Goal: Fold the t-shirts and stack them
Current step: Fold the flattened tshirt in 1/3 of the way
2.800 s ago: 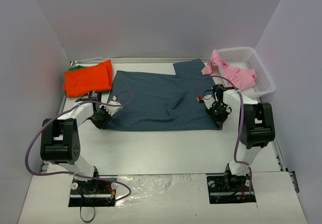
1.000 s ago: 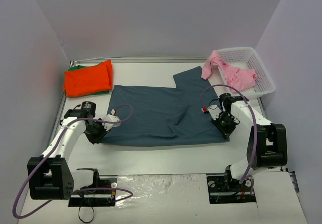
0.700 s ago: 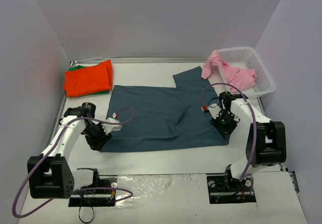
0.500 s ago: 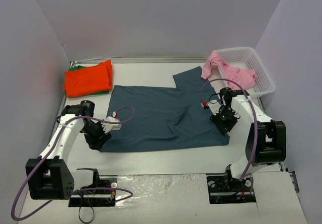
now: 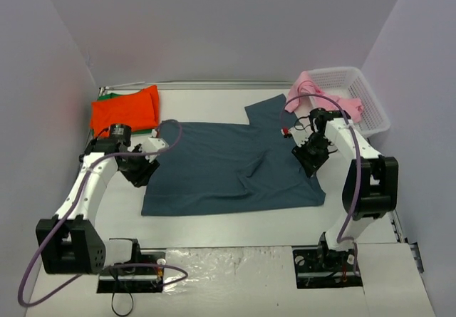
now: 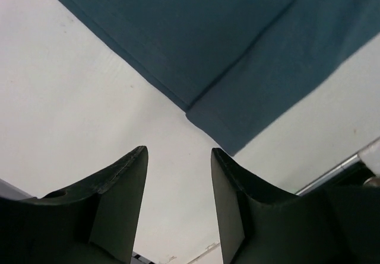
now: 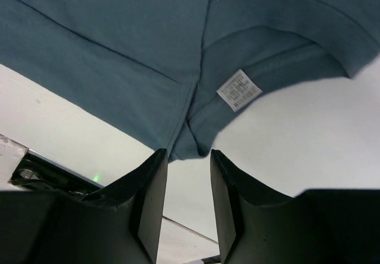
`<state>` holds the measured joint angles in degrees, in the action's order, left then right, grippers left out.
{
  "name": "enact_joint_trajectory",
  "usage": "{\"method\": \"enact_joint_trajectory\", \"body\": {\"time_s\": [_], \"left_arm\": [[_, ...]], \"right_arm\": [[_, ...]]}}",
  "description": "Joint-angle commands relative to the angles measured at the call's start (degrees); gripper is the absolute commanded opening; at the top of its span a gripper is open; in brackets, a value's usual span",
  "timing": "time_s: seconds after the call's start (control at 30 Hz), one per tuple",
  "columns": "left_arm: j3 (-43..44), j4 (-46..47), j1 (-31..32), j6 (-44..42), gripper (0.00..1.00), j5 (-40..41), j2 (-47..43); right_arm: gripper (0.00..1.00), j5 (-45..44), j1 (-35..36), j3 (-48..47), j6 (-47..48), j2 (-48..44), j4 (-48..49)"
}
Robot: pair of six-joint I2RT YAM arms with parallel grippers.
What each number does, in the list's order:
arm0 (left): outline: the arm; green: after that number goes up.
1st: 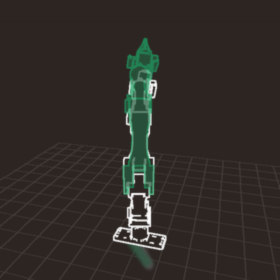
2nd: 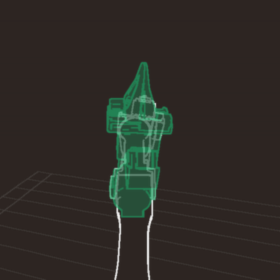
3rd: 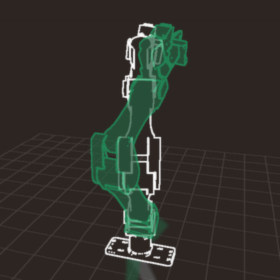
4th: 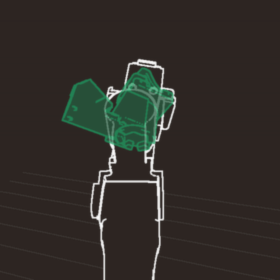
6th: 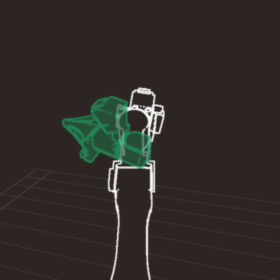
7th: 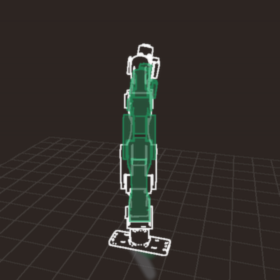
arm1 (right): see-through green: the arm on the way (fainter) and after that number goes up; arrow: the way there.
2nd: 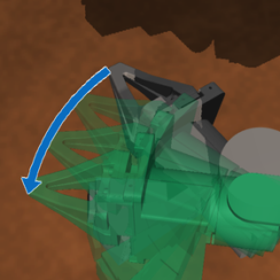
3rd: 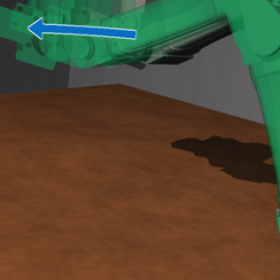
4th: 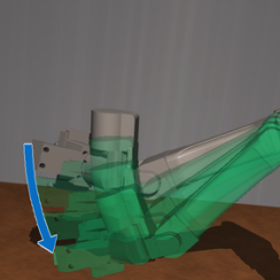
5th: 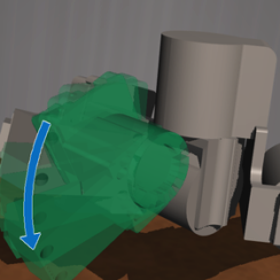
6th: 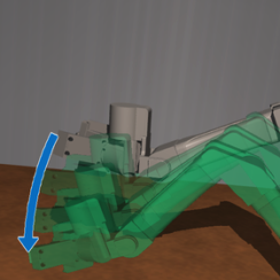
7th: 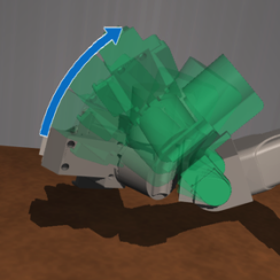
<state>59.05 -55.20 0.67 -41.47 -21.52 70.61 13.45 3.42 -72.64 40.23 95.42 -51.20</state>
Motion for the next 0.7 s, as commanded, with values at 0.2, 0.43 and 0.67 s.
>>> {"method": "enact_joint_trajectory", "body": {"time_s": [0.2, 0.43, 0.67], "left_arm": [[3.27, 9.67, -0.14, 10.8, 0.45, -1.24, 7.0], [1.16, 10.99, -0.14, 11.06, 0.45, -1.6, 7.53], [-0.6, 11.25, -0.14, 11.06, 0.45, -1.25, 6.47]], "right_arm": [[0.31, 4.39, 1.15, 0.39, 2.04, 6.7, -4.0], [0.31, 5.27, 1.32, -0.39, 2.05, 10.4, -2.77], [0.28, 5.09, 1.41, -0.31, 1.87, 14.0, -1.45]]}}
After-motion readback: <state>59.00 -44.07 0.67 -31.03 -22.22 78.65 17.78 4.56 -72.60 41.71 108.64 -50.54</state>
